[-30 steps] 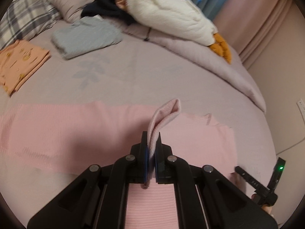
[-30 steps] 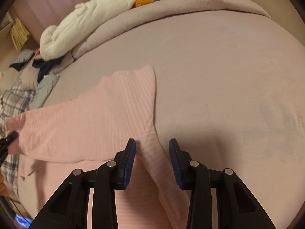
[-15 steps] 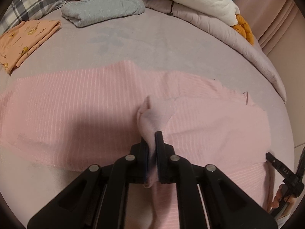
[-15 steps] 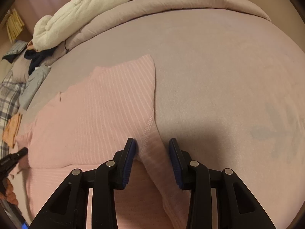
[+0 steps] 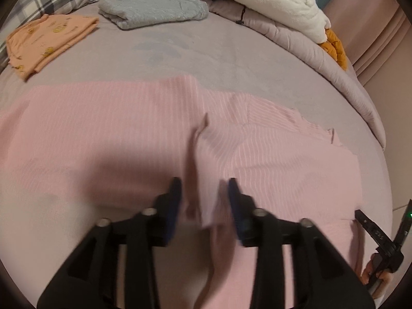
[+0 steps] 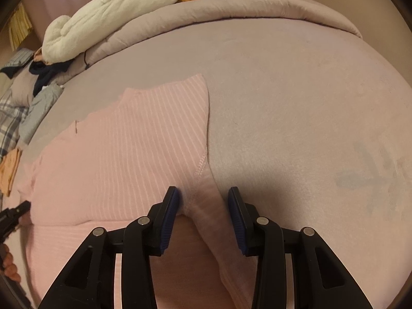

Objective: Fold small clothes

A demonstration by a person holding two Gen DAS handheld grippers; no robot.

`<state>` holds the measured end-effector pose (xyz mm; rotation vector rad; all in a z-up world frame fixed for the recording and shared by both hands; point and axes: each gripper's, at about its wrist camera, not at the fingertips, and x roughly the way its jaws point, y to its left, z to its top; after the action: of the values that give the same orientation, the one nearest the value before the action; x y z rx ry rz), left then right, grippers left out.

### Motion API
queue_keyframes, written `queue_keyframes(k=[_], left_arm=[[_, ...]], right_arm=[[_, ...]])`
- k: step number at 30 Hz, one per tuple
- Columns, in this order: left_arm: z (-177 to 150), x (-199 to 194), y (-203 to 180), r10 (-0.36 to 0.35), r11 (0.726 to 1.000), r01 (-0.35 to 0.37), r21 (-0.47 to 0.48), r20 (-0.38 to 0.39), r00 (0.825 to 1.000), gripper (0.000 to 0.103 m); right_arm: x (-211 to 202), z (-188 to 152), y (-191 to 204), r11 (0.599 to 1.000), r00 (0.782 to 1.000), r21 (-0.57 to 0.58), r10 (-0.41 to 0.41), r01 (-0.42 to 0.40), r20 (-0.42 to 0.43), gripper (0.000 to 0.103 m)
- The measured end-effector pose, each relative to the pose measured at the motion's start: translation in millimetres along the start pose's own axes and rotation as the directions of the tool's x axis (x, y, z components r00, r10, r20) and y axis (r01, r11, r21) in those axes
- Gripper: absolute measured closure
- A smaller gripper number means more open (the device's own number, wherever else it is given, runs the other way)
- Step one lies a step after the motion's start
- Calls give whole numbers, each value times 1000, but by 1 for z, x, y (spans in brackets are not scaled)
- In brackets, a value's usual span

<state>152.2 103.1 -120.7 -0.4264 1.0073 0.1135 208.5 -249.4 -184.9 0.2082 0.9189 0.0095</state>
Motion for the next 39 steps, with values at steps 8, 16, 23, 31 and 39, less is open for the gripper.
queue_keyframes(k=[8,16,23,31,39], left_arm=[[1,-89,38,17,991,9,-136,194,981,2],[-26,-120,92,139,951,-59,-305,249,959,1],[-51,-116,132,158,910,-55,-410,221,962,1],[-59,-109,179,170,852,-15,-524,249,953,2],[-54,-108,218,144,792,75,-606,305,941,4]], right_arm=[[-47,-1,-3,1000,994,16,-5,4,107,23],[-104,-11,-5,994,953,-43,107,-98,282,3],[-112,-28,-8,986,942,-54,165,-156,293,2],[-135,-44,-10,988,927,-7,149,-156,345,2],[-130,-47,-2,990,940,-10,137,-141,311,2]])
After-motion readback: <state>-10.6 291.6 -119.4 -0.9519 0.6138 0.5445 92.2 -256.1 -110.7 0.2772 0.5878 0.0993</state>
